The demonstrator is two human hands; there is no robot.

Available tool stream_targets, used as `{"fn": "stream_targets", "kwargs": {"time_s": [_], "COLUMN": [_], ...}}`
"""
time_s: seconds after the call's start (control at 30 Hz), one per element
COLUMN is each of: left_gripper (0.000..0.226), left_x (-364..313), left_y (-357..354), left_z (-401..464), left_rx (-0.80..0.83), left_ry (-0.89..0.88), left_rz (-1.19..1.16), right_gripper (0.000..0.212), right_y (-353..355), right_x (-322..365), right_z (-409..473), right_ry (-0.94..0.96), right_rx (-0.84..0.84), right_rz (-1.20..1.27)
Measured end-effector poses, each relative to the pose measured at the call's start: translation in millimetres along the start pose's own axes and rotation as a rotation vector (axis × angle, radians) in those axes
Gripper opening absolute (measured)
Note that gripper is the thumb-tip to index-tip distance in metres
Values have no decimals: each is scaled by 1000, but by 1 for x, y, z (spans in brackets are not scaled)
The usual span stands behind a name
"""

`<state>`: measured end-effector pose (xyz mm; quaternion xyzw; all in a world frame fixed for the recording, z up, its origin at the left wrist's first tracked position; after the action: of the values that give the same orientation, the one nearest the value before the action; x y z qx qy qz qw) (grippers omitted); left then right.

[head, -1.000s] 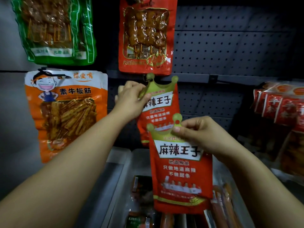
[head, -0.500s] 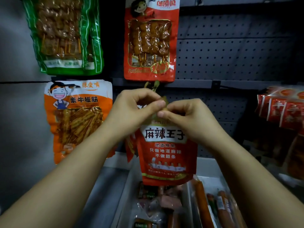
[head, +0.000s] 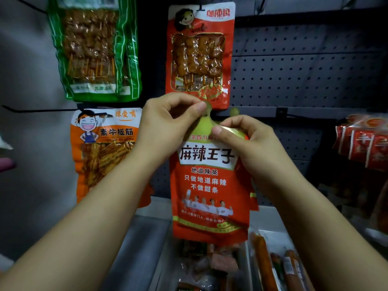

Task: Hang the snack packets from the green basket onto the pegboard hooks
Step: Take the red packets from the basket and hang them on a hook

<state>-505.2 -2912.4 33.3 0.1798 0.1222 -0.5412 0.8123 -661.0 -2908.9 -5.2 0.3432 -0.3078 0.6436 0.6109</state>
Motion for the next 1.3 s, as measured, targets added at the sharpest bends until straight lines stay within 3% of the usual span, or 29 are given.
{"fn": "stream_targets", "kwargs": {"time_s": [0.4, 0.57, 0.67, 0.7, 0.77, 0.83, 0.9, 1.0, 1.1, 1.3], "left_gripper": [9, 14, 5, 11, 52, 89, 100, 69, 47, 34], "left_x": [24, 46, 68, 77, 96, 112, 128, 150, 166, 183], "left_y": [-3, -13, -15, -15, -19, -27, -38, -50, -60, -80], "left_z": [7, 1, -9, -14, -26, -37, -46, -50, -49, -30], "left_rx": [95, 112, 61, 42, 56, 130, 222, 253, 249, 266], "left_ry": [258, 357, 401, 429, 480, 522, 557, 551, 597, 630], "left_rz": [-143, -101, -48, -44, -24, -9, -82, -94, -142, -133], "right_gripper": [10, 42, 33, 21, 3, 9, 16, 27, 19, 20], "right_y": [0, 12, 21, 23, 26, 27, 33, 35, 28, 26], "right_x": [-11, -33, -52, -58, -68, -76, -82, -91, -106, -133], "right_z": [10, 11, 10, 10, 11, 14, 22, 32, 44, 77], "right_ry": [67, 18, -29, -34, -47, -60, -55, -58, -104, -165], "right_rx": [-52, -108, -115, -113, -132, -201, -315, -385, -298, -365], "right_rz": [3, -1, -73, -123, -198, -253, -445, -670, -487, -507]}}
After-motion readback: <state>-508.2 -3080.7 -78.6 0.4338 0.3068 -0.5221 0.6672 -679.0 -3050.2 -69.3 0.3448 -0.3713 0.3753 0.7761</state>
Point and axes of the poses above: each hand's wrist, its own z-axis towards the middle knuckle, its own y-axis out of the back of the hand, x = y × z, the point moved 5 cm from there along z, towards the middle knuckle, and after that the axes turned 3 degrees about z, right-handed, at the moved point
